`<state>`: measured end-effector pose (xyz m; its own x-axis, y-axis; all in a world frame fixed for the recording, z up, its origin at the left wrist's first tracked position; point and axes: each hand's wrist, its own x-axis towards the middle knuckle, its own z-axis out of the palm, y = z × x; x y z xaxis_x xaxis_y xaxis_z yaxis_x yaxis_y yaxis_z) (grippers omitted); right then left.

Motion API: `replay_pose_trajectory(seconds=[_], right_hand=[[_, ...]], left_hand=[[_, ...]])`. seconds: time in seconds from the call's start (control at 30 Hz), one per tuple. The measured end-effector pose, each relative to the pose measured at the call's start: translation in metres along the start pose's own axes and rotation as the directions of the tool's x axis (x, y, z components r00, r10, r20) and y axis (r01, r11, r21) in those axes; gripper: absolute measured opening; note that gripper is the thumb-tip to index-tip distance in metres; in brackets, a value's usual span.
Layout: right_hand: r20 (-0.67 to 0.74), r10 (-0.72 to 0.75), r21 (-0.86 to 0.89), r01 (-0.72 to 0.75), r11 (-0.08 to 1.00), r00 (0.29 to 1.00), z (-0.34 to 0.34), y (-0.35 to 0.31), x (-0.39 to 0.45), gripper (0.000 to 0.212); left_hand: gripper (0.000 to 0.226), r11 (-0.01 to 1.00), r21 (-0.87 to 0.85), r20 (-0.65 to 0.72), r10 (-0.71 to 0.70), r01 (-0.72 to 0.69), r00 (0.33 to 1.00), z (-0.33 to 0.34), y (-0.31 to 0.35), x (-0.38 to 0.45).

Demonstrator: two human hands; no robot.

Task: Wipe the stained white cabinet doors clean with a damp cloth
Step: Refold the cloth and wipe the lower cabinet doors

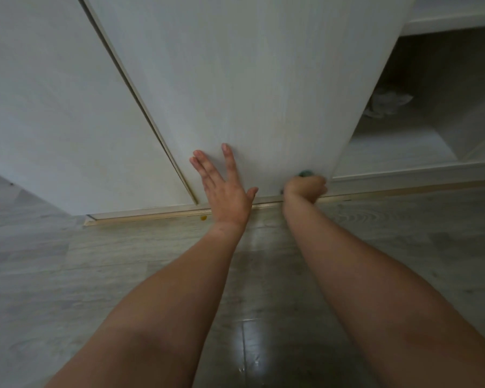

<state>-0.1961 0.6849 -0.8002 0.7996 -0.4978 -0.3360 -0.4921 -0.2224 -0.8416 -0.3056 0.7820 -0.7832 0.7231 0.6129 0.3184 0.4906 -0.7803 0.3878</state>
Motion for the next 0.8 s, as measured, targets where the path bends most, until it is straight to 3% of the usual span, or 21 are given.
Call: replay_pose_trajectory(seconds=[0.1, 0.2, 0.27, 0.3, 0.37, 0.43, 0.5, 0.57, 0.67, 0.73, 0.8], right_hand=[[0.105, -0.283, -0.025, 0.287, 0.958, 0.953, 0.004, 0.002, -0.043, 0.024], [-0.057, -0.573, 0.097, 0.576, 0.812, 0.817, -0.016, -0.012, -0.046, 0.014], [-0.262, -0.627, 0.147, 0.673, 0.725, 0.734, -0.034, -0.036, -0.034, 0.016], [-0.329, -0.602, 0.166, 0.672, 0.722, 0.728, -0.040, -0.049, -0.027, 0.017], [-0.368, -0.594, 0.147, 0.676, 0.723, 0.715, -0.041, -0.066, -0.025, 0.021], [-0.290, -0.707, 0.019, 0.742, 0.670, 0.645, -0.030, -0.055, -0.041, 0.022], [-0.090, -0.787, -0.049, 0.786, 0.616, 0.611, -0.013, -0.020, -0.052, 0.021], [-0.022, -0.729, -0.049, 0.728, 0.684, 0.684, -0.009, 0.003, -0.037, 0.019], [-0.232, -0.420, 0.045, 0.441, 0.896, 0.877, -0.027, -0.002, 0.016, 0.022], [-0.277, -0.317, 0.044, 0.342, 0.939, 0.907, -0.033, -0.010, 0.038, 0.026], [-0.234, -0.292, 0.008, 0.303, 0.953, 0.927, -0.023, -0.006, 0.036, 0.029]], left_hand=[[0.134, 1.000, 0.003, 0.004, -0.010, 0.010, 1.000, 0.001, 0.002, 0.000], [0.135, 1.000, 0.011, 0.020, -0.013, 0.012, 1.000, 0.000, 0.003, 0.001], [0.136, 1.000, 0.012, 0.030, -0.015, 0.015, 0.999, 0.000, 0.002, 0.001], [0.136, 1.000, 0.018, 0.033, -0.013, 0.013, 0.999, 0.000, 0.001, 0.001], [0.135, 1.000, 0.028, 0.033, -0.011, 0.010, 0.999, -0.001, 0.001, 0.001], [0.134, 1.000, 0.027, 0.031, -0.015, 0.014, 0.999, 0.000, 0.003, 0.002], [0.135, 0.999, 0.035, 0.031, -0.021, 0.019, 0.999, 0.002, 0.004, 0.003], [0.137, 0.998, 0.046, 0.031, -0.034, 0.033, 0.999, 0.004, 0.006, 0.003], [0.139, 0.998, 0.038, 0.034, -0.042, 0.040, 0.999, 0.006, 0.007, 0.005], [0.139, 0.998, 0.027, 0.038, -0.053, 0.052, 0.998, 0.007, 0.009, 0.005], [0.139, 0.998, 0.025, 0.031, -0.060, 0.059, 0.998, 0.009, 0.011, 0.006]])
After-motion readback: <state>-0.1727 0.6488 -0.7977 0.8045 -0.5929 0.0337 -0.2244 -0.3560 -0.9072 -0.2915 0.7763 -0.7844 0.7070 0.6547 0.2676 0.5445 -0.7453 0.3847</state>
